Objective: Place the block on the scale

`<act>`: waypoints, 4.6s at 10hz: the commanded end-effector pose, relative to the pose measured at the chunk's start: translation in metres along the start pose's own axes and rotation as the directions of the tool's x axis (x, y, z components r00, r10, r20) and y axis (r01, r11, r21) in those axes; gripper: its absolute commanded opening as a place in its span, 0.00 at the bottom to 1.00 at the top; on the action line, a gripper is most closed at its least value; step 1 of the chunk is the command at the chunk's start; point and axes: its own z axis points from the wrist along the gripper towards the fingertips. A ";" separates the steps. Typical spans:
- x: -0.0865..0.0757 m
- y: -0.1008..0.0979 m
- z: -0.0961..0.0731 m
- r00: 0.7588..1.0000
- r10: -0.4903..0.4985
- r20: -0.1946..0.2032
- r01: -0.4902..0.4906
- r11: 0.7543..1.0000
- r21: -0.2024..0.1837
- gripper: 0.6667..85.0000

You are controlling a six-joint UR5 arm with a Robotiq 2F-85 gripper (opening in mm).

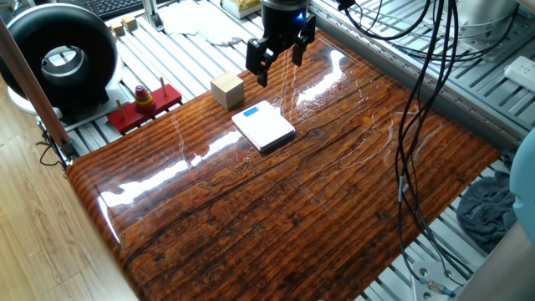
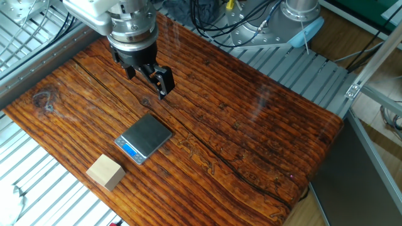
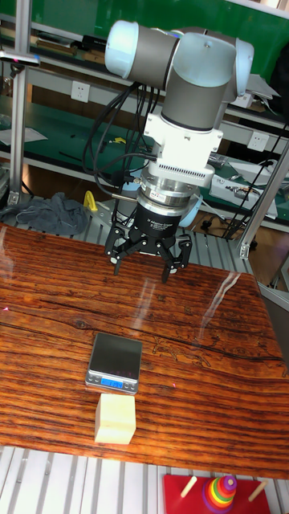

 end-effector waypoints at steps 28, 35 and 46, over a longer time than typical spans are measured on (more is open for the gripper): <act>-0.036 0.017 -0.002 0.998 -0.056 0.008 0.056 0.998 0.014 0.00; -0.039 0.024 -0.002 1.000 0.010 0.022 -0.010 1.000 -0.012 0.00; -0.078 0.022 0.002 0.992 -0.043 0.114 0.040 0.999 0.036 0.00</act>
